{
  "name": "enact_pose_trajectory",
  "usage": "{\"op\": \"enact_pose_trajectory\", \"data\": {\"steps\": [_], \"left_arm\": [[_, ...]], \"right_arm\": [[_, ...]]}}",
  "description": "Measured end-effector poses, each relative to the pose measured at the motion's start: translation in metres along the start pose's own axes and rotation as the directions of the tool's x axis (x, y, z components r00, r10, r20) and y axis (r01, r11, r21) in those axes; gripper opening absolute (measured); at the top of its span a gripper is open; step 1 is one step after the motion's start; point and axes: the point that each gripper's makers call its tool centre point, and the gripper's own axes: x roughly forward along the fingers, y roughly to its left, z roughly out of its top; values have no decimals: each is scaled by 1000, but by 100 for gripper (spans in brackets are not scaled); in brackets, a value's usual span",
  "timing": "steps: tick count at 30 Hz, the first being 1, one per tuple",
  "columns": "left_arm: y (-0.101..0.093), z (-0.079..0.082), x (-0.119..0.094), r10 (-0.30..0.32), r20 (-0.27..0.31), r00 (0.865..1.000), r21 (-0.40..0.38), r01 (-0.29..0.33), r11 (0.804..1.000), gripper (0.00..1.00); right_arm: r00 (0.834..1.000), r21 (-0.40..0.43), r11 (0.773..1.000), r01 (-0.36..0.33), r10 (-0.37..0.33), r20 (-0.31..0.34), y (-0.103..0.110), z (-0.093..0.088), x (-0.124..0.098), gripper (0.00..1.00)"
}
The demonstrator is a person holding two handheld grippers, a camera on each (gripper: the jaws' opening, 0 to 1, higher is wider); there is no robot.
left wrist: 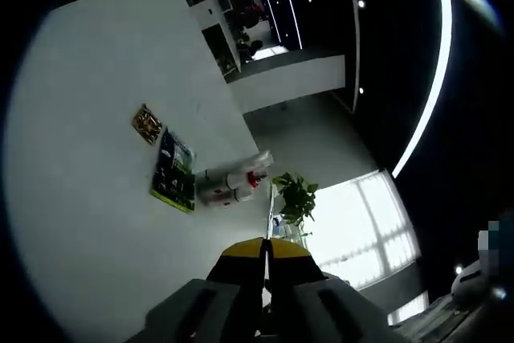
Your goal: Arrange the skincare products in the storage area until every visible bottle or jar stands upright without overlapping.
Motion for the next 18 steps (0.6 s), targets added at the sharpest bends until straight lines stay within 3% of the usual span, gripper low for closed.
{"op": "enact_pose_trajectory", "data": {"steps": [8,18], "left_arm": [[31,36,13,45,15,999,-22,-45,999,0],[79,61,34,122,-5,992,-57,-123,991,0]], "right_arm": [[999,2,1000,24,-24,-29,-7,-4,3,47],[995,43,996,72,-69,-68,-24,-14,-1,46]]}}
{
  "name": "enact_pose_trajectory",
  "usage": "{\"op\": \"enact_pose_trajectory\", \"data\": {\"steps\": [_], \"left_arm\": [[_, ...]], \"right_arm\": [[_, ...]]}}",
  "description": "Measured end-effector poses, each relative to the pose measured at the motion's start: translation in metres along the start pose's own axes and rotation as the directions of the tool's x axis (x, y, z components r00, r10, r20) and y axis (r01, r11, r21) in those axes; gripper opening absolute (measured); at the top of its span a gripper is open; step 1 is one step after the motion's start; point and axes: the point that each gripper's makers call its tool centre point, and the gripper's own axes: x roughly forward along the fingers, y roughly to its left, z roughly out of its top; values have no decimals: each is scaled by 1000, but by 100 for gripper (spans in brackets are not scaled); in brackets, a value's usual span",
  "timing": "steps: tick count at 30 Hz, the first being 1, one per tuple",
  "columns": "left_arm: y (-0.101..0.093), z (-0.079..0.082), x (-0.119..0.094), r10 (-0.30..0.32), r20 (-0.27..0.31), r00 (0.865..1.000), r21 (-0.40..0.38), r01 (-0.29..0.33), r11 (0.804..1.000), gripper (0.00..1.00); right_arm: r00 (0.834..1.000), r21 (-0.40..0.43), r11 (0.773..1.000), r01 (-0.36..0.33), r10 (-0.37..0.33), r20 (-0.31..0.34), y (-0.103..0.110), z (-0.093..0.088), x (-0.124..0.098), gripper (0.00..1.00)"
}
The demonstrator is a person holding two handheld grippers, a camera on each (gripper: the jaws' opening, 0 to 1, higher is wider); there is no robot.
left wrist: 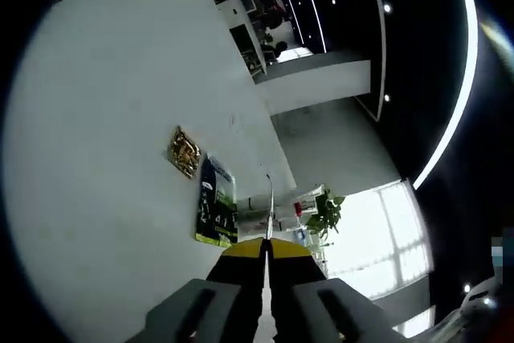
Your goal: Arrange the skincare products in the storage area until every visible bottle or jar stands upright without overlapping.
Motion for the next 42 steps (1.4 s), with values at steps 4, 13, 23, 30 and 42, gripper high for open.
{"op": "enact_pose_trajectory", "data": {"steps": [4,13,23,30,42], "left_arm": [[18,6,9,38,-7,999,-17,-38,999,0],[56,17,23,130,-17,991,-66,-131,989,1],[76,12,24,200,-51,978,-61,-203,977,1],[88,8,26,267,-77,961,-69,-272,960,1],[98,5,25,383,-140,913,83,-374,924,3]], "right_arm": [[1000,24,1000,16,-16,-3,-6,-4,-2,46],[999,47,998,39,-38,-18,-14,-7,-1,46],[999,64,997,50,-49,-18,-20,-6,-2,45],[998,65,997,50,-48,-29,-18,-10,-2,44],[998,80,996,49,-47,-30,-17,-17,-2,44]]}}
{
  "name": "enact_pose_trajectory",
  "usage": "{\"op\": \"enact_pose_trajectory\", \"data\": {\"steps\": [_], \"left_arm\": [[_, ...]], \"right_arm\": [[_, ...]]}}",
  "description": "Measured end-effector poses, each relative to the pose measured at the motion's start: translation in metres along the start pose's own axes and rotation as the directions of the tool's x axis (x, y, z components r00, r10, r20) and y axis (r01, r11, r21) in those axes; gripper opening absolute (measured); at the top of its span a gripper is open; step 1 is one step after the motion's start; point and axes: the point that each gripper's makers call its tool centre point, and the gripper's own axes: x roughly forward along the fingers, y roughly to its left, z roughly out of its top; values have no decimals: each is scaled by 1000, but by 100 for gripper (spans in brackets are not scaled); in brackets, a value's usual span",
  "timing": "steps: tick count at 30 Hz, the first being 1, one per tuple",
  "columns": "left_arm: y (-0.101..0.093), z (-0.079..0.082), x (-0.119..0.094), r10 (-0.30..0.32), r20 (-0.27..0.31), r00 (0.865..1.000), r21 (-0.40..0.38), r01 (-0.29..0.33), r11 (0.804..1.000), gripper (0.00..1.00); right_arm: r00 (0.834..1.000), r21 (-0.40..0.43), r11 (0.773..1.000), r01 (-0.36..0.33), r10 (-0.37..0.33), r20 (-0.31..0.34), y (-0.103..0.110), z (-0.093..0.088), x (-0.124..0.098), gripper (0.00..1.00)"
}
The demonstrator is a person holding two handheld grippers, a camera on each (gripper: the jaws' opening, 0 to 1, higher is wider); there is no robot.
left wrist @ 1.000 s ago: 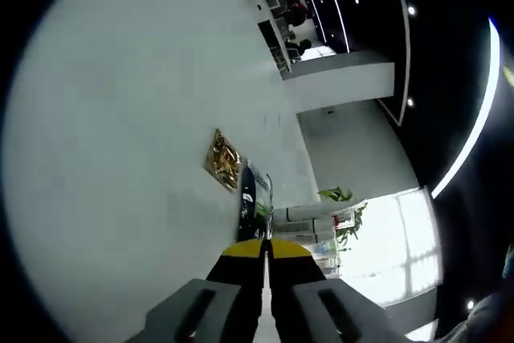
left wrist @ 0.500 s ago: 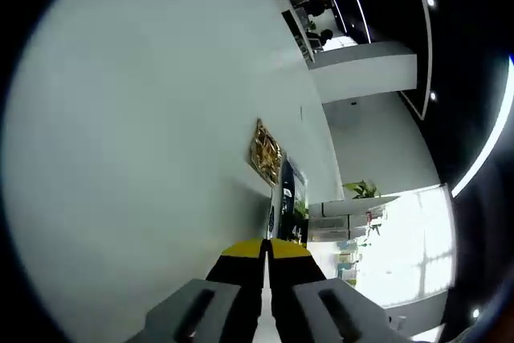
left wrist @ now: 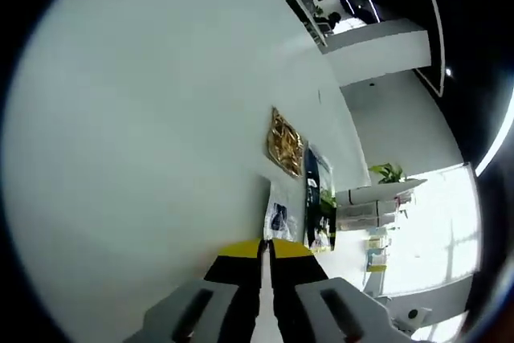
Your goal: Arrange the skincare products in the storage area until every visible bottle or jar stands upright without overlapping.
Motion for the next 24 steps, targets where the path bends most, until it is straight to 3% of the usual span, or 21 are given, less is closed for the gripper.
{"op": "enact_pose_trajectory", "data": {"steps": [7,15,24], "left_arm": [[-4,3,0,21,-11,1000,-8,-21,1000,11],[-5,10,-7,56,25,998,-13,-56,998,20],[-9,14,-27,63,89,994,36,-66,997,43]], "right_arm": [[1000,-10,1000,-14,14,-15,2,-2,2,44],[1000,-17,1000,-21,21,-6,5,0,0,44],[999,-36,999,-37,37,1,12,-1,-3,44]]}}
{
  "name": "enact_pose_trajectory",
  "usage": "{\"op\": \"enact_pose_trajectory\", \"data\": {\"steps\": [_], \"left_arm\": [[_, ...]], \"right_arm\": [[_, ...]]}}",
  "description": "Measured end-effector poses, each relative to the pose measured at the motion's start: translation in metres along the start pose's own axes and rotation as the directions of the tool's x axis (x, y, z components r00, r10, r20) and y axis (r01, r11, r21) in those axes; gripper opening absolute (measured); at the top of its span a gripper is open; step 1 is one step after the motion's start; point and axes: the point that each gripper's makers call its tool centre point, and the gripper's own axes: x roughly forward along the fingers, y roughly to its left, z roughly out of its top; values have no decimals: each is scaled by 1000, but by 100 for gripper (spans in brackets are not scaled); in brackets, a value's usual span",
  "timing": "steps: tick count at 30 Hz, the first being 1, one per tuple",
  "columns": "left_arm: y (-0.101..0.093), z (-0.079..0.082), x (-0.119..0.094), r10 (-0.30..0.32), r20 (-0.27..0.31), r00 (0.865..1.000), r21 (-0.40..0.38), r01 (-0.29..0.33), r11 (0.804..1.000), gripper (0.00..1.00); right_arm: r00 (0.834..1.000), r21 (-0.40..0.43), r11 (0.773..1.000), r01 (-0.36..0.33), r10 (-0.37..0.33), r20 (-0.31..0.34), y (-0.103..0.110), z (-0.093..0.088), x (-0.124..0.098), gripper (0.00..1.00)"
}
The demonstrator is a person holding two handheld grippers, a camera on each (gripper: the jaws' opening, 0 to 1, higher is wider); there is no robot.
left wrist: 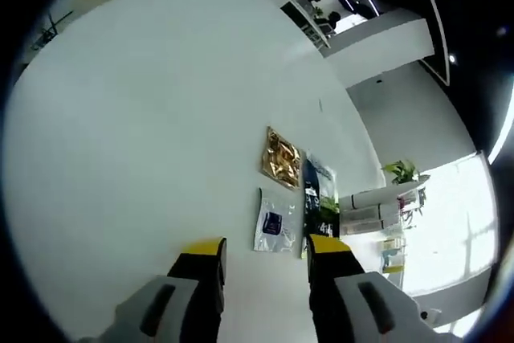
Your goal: Arrange the skincare products in the storage area until every visible bottle or jar stands upright without overlapping.
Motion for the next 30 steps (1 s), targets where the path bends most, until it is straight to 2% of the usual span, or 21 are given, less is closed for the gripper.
{"op": "enact_pose_trajectory", "data": {"steps": [6,10,12,15,18,21,23,25,27,29,30], "left_arm": [[-18,-9,-22,-53,27,998,49,51,997,48],[-30,-12,-37,-87,87,992,152,73,986,51],[-35,-18,-45,-90,97,991,176,72,982,54],[-46,-24,-56,-120,128,984,227,89,970,63],[-58,-32,-69,-159,157,975,267,113,957,64],[-69,-40,-83,-202,192,960,289,141,947,67],[-79,-49,-97,-236,214,948,320,161,934,69],[-82,-56,-106,-250,227,941,352,160,922,71],[-83,-63,-115,-246,228,942,373,149,916,73],[-85,-72,-129,-251,243,937,431,127,893,74],[-85,-75,-134,-248,249,936,438,119,891,74]], "right_arm": [[1000,-29,999,-20,20,4,12,0,-1,44],[1000,-48,998,-28,28,6,19,0,-3,45],[1000,-61,998,-29,29,11,22,1,-4,47],[1000,-81,996,-26,27,16,26,1,-4,51],[1000,-103,995,-17,19,15,29,0,-4,57],[1000,-121,992,-23,24,13,38,2,-4,60],[1000,-163,986,-27,28,5,45,3,-4,62],[999,-184,982,-31,32,2,51,4,-5,63],[999,-202,979,-35,37,4,56,6,-6,64],[999,-236,971,-31,34,9,63,8,-9,65],[999,-246,969,-28,37,31,65,12,-10,66]]}}
